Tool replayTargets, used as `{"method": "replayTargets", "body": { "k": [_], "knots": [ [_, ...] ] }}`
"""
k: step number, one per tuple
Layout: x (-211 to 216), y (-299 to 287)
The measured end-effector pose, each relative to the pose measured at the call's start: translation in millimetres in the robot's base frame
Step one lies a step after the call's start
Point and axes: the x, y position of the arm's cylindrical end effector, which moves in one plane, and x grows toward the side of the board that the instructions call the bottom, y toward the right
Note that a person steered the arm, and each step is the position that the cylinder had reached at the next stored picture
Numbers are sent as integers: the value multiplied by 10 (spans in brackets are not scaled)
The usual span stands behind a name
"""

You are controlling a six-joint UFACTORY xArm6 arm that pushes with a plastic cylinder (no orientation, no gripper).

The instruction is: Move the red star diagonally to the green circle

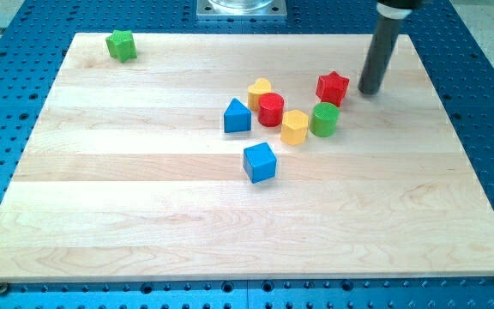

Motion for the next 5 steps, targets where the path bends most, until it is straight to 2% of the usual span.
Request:
{"method": "replayTargets", "body": {
  "k": [2, 3, 4, 5],
  "knots": [
    [60, -1052],
    [368, -1001],
    [474, -1123],
    [165, -1196]
  ]
}}
